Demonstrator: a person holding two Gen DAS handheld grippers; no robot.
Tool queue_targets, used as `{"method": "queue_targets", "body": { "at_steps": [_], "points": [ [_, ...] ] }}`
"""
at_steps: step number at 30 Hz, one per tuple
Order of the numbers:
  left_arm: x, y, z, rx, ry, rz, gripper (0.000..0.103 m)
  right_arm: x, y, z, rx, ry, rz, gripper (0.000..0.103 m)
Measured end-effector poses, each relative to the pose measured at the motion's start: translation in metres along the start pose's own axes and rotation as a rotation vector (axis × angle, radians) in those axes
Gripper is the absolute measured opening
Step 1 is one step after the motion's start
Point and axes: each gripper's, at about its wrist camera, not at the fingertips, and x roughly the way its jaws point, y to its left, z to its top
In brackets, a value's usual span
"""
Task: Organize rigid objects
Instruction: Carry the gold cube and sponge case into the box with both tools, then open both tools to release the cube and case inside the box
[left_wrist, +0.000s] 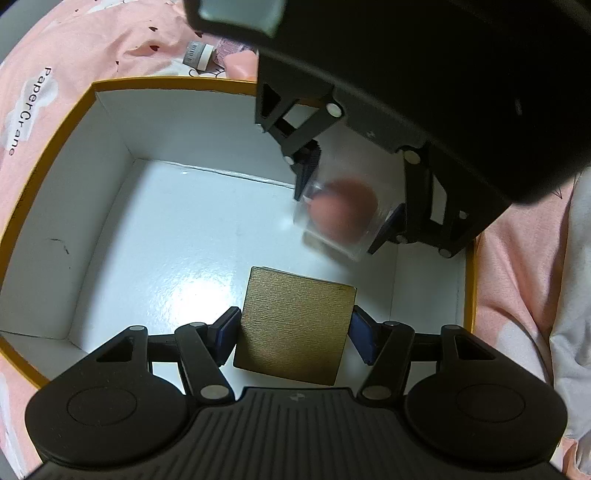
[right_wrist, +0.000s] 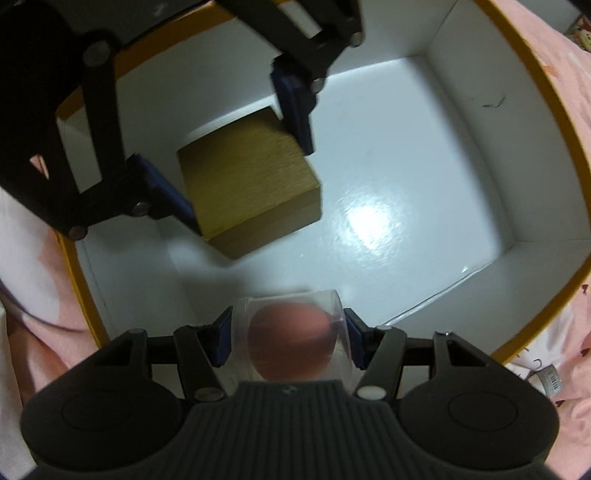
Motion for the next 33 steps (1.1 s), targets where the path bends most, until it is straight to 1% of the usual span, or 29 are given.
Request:
{"method": "queue_targets", "body": {
  "at_steps": [3,8,9,10,11,12,13,14,20,25,26,28,33],
  "points": [
    [0.009,0.004,0.003,0.003,0.010,-0.003,0.072,0.006,0.001,0.000,-0.005,0.026,-0.007,0.059],
    [0.017,0.005,0.004,0.011,0.026,-0.017,0.072,0.003,-0.002,-0.003,0.011,0.007,-0.011,0.059],
    [0.020,0.006,0.005,0.020,0.011,-0.023,0.072,0.001,-0.001,-0.004,0.010,-0.002,-0.017,0.060],
    [0.022,0.006,0.006,0.018,0.015,-0.027,0.072,-0.002,-0.001,-0.004,0.011,-0.013,-0.021,0.061],
    [0.024,0.006,0.007,0.018,0.017,-0.028,0.072,-0.005,-0.004,-0.006,0.015,-0.024,-0.025,0.064],
    [0.026,0.006,0.007,0.020,0.019,-0.031,0.072,-0.008,-0.004,-0.006,0.021,-0.037,-0.031,0.072],
    [0.024,0.004,0.007,0.022,0.021,-0.033,0.072,-0.010,-0.005,-0.006,0.030,-0.044,-0.033,0.077],
    [0.026,0.004,0.008,0.023,0.023,-0.035,0.072,-0.012,-0.005,-0.008,0.037,-0.049,-0.033,0.079],
    [0.029,0.000,0.013,0.038,0.015,-0.074,0.072,-0.013,-0.007,-0.010,0.040,-0.056,-0.041,0.079],
    [0.031,-0.001,0.014,0.036,0.020,-0.083,0.073,-0.016,-0.004,-0.007,0.047,-0.072,-0.042,0.080],
    [0.030,-0.001,0.015,0.033,0.012,-0.093,0.073,-0.018,-0.002,-0.021,0.047,-0.074,-0.043,0.080],
    [0.028,-0.001,0.016,0.023,0.002,-0.111,0.073,-0.019,-0.001,-0.023,0.047,-0.078,-0.045,0.081],
    [0.022,-0.003,0.017,0.014,-0.011,-0.096,0.074,-0.026,-0.002,-0.027,0.067,-0.091,-0.044,0.082]
  ]
}}
